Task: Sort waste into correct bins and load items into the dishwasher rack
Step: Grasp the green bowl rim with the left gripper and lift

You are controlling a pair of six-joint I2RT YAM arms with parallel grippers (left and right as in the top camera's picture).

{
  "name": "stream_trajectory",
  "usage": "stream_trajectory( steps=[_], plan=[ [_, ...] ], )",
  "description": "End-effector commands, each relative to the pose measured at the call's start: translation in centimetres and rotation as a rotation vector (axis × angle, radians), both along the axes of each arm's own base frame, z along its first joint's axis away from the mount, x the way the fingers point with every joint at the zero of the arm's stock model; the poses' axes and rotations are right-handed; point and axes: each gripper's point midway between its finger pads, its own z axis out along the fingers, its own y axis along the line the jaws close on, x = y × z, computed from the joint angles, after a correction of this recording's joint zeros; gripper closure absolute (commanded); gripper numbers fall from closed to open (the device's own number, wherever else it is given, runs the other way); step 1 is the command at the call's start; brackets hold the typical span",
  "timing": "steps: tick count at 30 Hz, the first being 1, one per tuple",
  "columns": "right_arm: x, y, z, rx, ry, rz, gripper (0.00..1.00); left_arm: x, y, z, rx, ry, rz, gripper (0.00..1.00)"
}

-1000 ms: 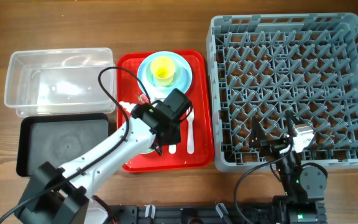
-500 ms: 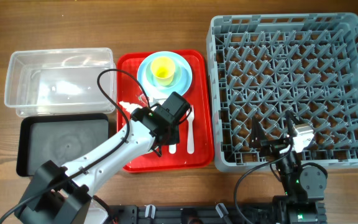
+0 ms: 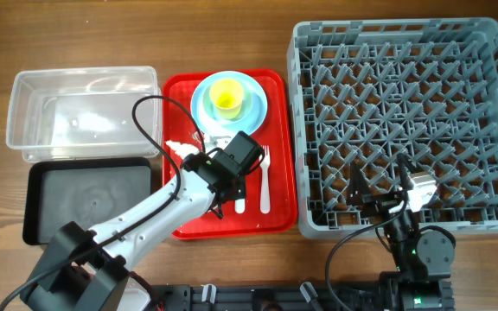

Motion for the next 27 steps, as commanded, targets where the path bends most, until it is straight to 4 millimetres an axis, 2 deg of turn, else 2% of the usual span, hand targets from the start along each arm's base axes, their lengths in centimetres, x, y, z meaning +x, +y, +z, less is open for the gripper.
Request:
stream_trajectory(
  steps=[1,9,15,20,24,27],
  plan=[
    [0.0,-0.1,0.2,0.003,-0.01,-0.002,0.0,0.0,0.2,-0.4,0.014,-0.007,0.013,0.78],
    [0.0,-0.1,0.2,0.003,-0.01,-0.002,0.0,-0.1,0.3,-1.6,0.038,0.024,0.011,0.8],
    [0.0,-0.1,0.2,0.003,-0.01,-0.002,0.0,-0.1,0.3,-2.0,0.044,0.03,0.011,0.96],
    [0.0,-0.1,0.2,0.003,-0.01,-0.001,0.0,-0.1,0.3,-1.7,0.042,0.027,0.008,0.96],
    [0.0,-0.1,0.2,0.003,-0.01,-0.002,0.0,0.2,0.3,2.5,0.032,0.01,-0.014,0.96],
    [0.0,-0.1,0.2,0.003,-0.01,-0.001,0.0,0.2,0.9,6.9,0.009,-0.009,-0.024,0.96]
  ],
)
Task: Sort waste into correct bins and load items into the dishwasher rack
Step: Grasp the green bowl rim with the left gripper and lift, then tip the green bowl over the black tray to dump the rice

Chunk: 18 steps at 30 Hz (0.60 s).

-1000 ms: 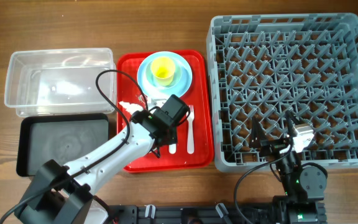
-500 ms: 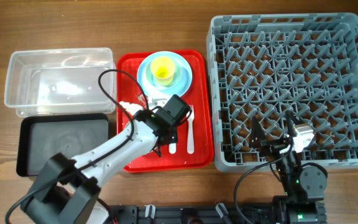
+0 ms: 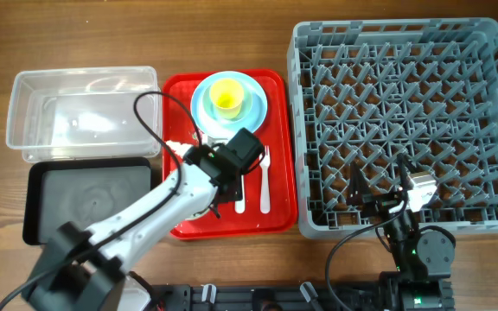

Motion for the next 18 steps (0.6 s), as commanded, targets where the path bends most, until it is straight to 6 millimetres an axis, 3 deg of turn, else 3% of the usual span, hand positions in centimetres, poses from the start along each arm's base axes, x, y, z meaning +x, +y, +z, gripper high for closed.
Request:
stream_trajectory(
  steps=[1,4,8,18],
  plan=[
    [0.0,-0.1,0.2,0.003,-0.01,-0.001,0.0,1.3,-0.5,6.6,-0.11,-0.091,-0.024,0.96],
    [0.0,-0.1,0.2,0.003,-0.01,-0.001,0.0,1.1,1.0,9.3,-0.191,-0.095,-0.005,0.96],
    [0.0,-0.1,0.2,0.003,-0.01,-0.002,0.0,1.7,5.3,11.4,-0.319,-0.102,0.088,0.96],
    [0.0,-0.1,0.2,0.003,-0.01,-0.001,0.0,3.3,17.4,12.5,-0.639,-0.218,0.383,0.96]
  ],
)
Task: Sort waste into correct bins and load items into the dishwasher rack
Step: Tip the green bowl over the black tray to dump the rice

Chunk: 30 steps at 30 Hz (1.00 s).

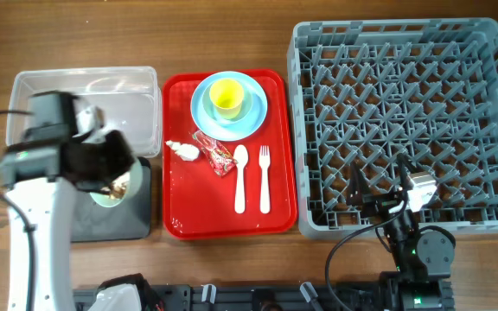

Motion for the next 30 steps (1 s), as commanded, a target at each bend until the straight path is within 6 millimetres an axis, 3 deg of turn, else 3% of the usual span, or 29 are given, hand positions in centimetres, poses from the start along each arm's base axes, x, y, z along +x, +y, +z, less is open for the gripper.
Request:
stream_trajectory(
  steps=[1,4,11,20,27,30],
  plan=[
    [0.0,-0.1,0.2,0.003,-0.01,-0.001,0.0,0.0,2.6,1.1,-0.178,-0.147,0.032,0.96],
    [0.0,-0.1,0.2,0.003,-0.01,-0.001,0.0,0.6,6.1,0.5,-0.301,-0.298,0.171,0.96],
    [0.0,-0.1,0.2,0.003,-0.01,-0.001,0.0,-0.4,8.8,-0.4,-0.455,-0.517,0.269,0.96],
    [0.0,-0.1,0.2,0.003,-0.01,-0.001,0.0,-2.7,11.0,-0.3,-0.553,-0.676,0.391,0.96],
    [0.0,-0.1,0.2,0.003,-0.01,-0.001,0.0,-3.3,11.6,0.8,-0.591,-0.736,0.417,0.96],
    [0.0,-0.1,0.2,0.003,-0.01,-0.001,0.0,-3.1,11.9,0.8,-0.524,-0.774,0.368,0.96]
  ],
)
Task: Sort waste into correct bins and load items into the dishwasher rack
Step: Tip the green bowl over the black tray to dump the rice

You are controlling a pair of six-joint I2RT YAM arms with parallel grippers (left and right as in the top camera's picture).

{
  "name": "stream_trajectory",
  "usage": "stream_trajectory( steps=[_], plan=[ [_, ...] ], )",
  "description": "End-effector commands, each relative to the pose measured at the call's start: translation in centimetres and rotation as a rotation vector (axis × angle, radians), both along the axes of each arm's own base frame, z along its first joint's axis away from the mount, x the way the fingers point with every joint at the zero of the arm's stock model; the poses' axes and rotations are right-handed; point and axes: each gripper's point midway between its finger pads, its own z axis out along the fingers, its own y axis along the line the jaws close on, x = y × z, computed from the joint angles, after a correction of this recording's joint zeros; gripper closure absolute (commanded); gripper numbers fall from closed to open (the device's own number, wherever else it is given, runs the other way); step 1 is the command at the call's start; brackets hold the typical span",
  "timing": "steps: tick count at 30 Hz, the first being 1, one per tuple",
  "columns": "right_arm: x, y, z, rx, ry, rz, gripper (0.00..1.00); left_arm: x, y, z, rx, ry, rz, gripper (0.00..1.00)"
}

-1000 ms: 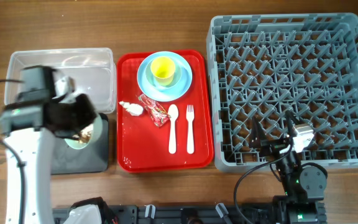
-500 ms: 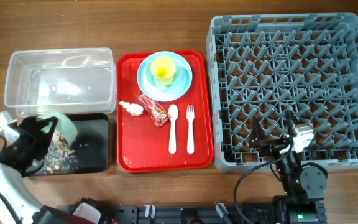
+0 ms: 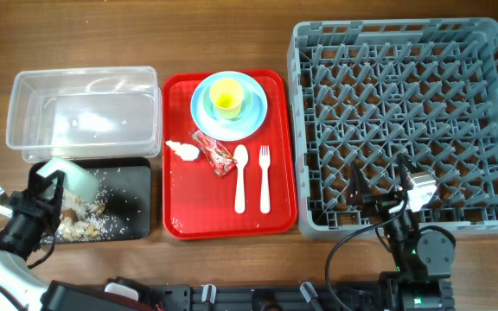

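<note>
A pale green bowl (image 3: 74, 175) lies tipped over the black tray bin (image 3: 132, 207), with food scraps (image 3: 83, 218) spilled below it. My left gripper (image 3: 47, 192) is at the bowl's left rim and looks shut on it. On the red tray (image 3: 180, 220) sit a blue plate (image 3: 251, 117) with a yellow cup (image 3: 226, 97), a white tissue (image 3: 182, 150), a red wrapper (image 3: 215, 155), a spoon (image 3: 239, 177) and a fork (image 3: 264, 177). My right gripper (image 3: 379, 192) stands open at the near edge of the grey dishwasher rack (image 3: 405, 95).
A clear plastic bin (image 3: 83, 111) stands behind the black tray bin at the far left. Bare wooden table (image 3: 232, 34) runs along the back. The rack fills the right half.
My left arm has drawn back to the near left corner. The bowl, then upright over the black bin with food in it, is now tipped, and scraps lie in the bin.
My left gripper was down on the red tray beside the wrapper and spoon at both first moments. Then it was over the black bin, holding a bowl of food. Now the scraps are in that bin. The right arm stayed still throughout.
</note>
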Motion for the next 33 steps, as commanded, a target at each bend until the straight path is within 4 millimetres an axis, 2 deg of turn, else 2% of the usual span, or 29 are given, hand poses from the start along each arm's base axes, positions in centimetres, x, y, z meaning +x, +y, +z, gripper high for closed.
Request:
stream_trajectory(
  steps=[1,4,7,9,11,14,16,19,23,25,26,33],
  plan=[
    [0.0,-0.1,0.2,0.003,-0.01,-0.001,0.01,0.2,0.2,0.8,0.071,-0.082,-0.02,0.96],
    [0.0,-0.1,0.2,0.003,-0.01,-0.001,0.0,0.1,-0.4,1.1,0.012,-0.092,-0.026,0.96],
    [0.0,-0.1,0.2,0.003,-0.01,-0.001,0.0,0.3,0.1,1.2,0.01,-0.103,-0.02,0.96],
    [0.0,-0.1,0.2,0.003,-0.01,-0.001,0.0,0.2,-0.5,2.8,-0.017,-0.196,-0.046,0.96],
    [0.0,-0.1,0.2,0.003,-0.01,-0.001,0.01,0.5,0.1,3.2,0.031,-0.229,-0.052,0.96],
    [0.0,-0.1,0.2,0.003,-0.01,-0.001,0.0,0.5,0.0,3.9,-0.041,-0.245,-0.057,0.96],
    [0.0,-0.1,0.2,0.003,-0.01,-0.001,0.0,0.3,-0.4,4.0,-0.103,-0.237,-0.053,0.96],
    [0.0,-0.1,0.2,0.003,-0.01,-0.001,0.0,0.5,-0.1,3.8,-0.06,-0.232,-0.053,0.96],
    [0.0,-0.1,0.2,0.003,-0.01,-0.001,0.0,0.3,-0.5,4.0,-0.132,-0.226,-0.05,0.96],
    [0.0,-0.1,0.2,0.003,-0.01,-0.001,0.0,0.7,0.6,3.2,-0.029,-0.202,-0.04,0.96],
    [0.0,-0.1,0.2,0.003,-0.01,-0.001,0.0,0.8,0.8,2.7,-0.061,-0.157,-0.02,0.96],
    [0.0,-0.1,0.2,0.003,-0.01,-0.001,0.0,0.9,0.4,3.1,-0.089,-0.175,-0.039,0.96]
  ],
)
